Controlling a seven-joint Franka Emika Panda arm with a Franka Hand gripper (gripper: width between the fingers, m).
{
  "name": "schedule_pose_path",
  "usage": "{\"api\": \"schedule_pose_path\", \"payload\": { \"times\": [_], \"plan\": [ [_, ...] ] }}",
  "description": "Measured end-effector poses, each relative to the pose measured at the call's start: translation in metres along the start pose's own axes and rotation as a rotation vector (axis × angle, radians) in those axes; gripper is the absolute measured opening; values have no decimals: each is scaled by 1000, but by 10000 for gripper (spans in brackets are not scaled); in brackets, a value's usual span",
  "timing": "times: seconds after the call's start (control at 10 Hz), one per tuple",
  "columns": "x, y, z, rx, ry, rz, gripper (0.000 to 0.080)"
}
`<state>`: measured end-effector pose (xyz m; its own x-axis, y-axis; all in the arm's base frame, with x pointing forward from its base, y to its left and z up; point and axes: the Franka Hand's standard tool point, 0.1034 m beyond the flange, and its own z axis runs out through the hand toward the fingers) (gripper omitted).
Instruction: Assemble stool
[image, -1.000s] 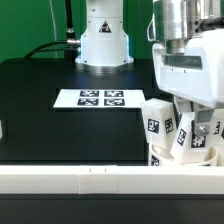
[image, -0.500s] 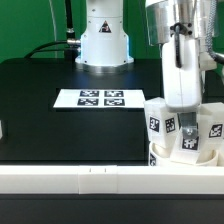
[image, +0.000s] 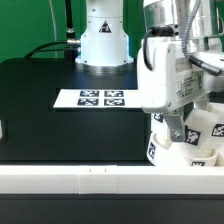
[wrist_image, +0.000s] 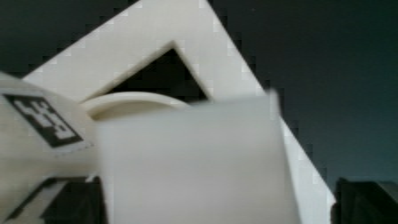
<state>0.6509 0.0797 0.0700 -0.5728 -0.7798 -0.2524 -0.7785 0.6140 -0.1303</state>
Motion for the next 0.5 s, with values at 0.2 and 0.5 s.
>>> {"api": "schedule_pose_path", "payload": {
  "times": [0.2, 0.5],
  "plan": [
    [1, 0, 0, 0, 0, -22, 649],
    [0, -14, -17, 22, -13, -142, 649]
  ]
}}
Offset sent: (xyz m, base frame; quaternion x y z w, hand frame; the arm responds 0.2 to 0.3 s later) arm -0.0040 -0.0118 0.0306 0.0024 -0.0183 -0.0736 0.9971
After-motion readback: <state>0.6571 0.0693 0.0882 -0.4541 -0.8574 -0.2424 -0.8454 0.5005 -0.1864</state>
